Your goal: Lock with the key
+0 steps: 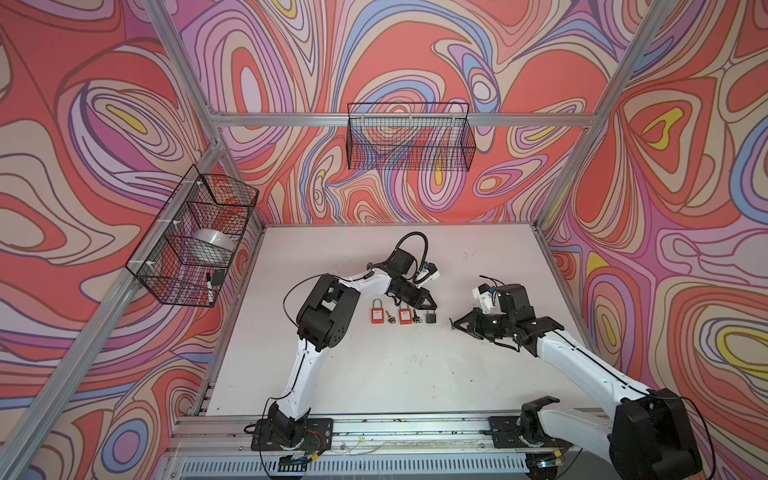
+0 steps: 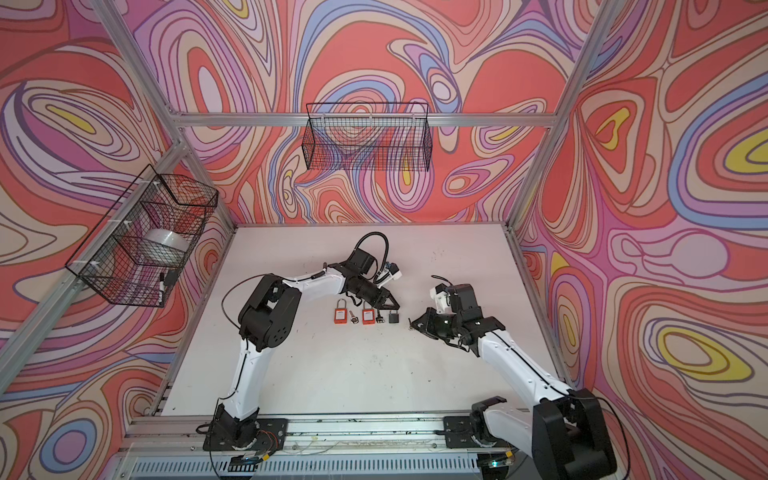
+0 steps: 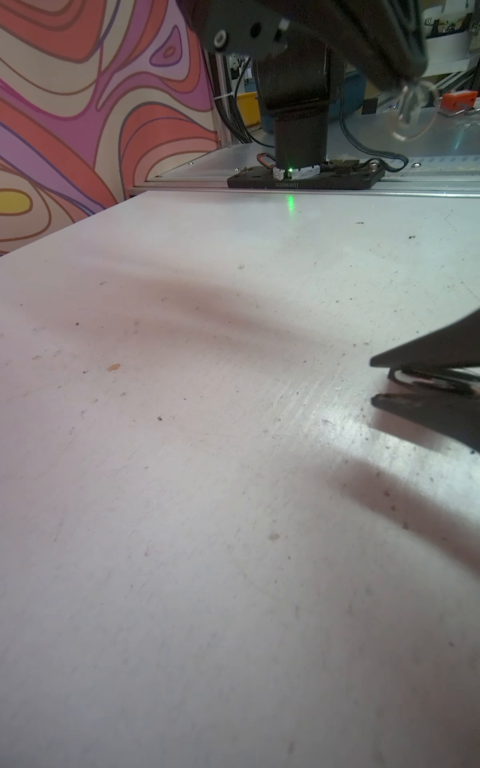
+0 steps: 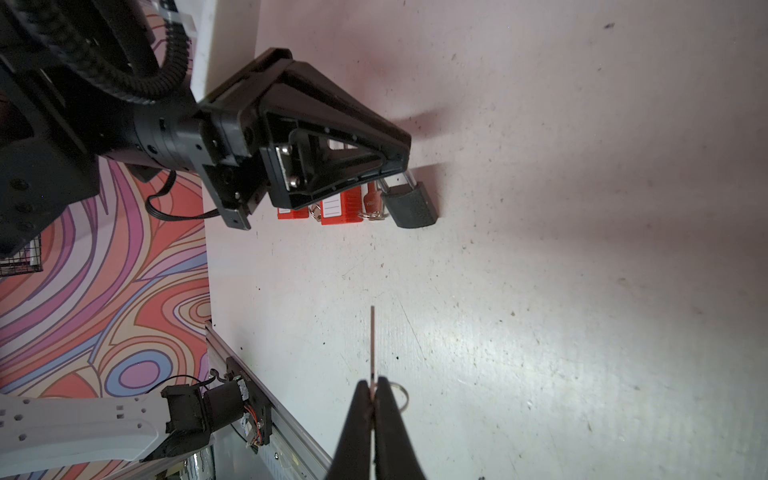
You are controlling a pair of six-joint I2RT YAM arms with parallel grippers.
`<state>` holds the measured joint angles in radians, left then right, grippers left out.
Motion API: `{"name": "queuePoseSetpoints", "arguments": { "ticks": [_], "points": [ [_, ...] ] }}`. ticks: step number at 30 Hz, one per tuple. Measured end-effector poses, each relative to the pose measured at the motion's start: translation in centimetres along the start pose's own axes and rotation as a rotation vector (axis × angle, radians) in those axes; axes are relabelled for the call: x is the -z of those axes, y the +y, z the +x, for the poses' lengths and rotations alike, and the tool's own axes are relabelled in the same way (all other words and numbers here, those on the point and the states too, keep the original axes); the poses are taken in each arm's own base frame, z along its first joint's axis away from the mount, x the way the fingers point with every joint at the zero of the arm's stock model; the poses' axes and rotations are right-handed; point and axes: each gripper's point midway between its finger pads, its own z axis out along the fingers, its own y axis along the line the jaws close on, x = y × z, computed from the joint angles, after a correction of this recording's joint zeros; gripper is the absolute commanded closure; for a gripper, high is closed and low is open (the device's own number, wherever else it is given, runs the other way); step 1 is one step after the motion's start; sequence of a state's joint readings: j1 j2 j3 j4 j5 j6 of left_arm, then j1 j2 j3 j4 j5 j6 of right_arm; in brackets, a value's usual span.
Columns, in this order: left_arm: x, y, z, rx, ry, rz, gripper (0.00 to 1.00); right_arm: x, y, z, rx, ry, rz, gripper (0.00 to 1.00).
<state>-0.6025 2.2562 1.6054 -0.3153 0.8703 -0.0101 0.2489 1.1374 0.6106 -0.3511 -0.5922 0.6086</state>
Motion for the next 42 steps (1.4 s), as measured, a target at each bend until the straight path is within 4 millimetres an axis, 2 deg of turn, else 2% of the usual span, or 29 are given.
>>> {"name": "queuePoseSetpoints", "arguments": {
  "ticks": [10, 16, 23, 27, 30, 34, 37, 42],
  "points": [
    [-0.1, 0.4, -0.8, -0.009, -0.009, -0.016, 0.67, -0.2, -0.4, 0.3, -0.008, 0.010, 0.006, 1.00],
    [0.1, 0.4, -1.5, -0.021, -0.021, -0.031, 0.64, -0.7, -0.8, 0.2, -0.018, 0.013, 0.009, 1.00],
    [0.9, 1.3, -1.9, -0.010, -0.059, -0.090, 0.59, -2.9, -2.9, 0.2, -0.085, 0.038, 0.050, 1.00],
    [3.8, 0.8, -2.6, -0.006, -0.142, -0.139, 0.55, -4.6, -4.6, 0.4, -0.134, 0.065, 0.082, 1.00],
    [7.3, -0.5, -4.1, -0.032, -0.235, -0.175, 0.54, -5.7, -5.8, 0.5, -0.161, 0.085, 0.105, 1.00],
    [11.8, -2.5, -5.9, -0.085, -0.353, -0.215, 0.52, -6.7, -6.2, -0.1, -0.178, 0.087, 0.111, 1.00],
    [13.5, -3.4, -5.5, -0.095, -0.392, -0.233, 0.52, -7.3, -6.0, -1.0, -0.173, 0.074, 0.101, 1.00],
    [14.2, -2.9, -3.6, -0.063, -0.393, -0.262, 0.51, -8.3, -6.2, -1.9, -0.176, 0.071, 0.096, 1.00]
  ]
}}
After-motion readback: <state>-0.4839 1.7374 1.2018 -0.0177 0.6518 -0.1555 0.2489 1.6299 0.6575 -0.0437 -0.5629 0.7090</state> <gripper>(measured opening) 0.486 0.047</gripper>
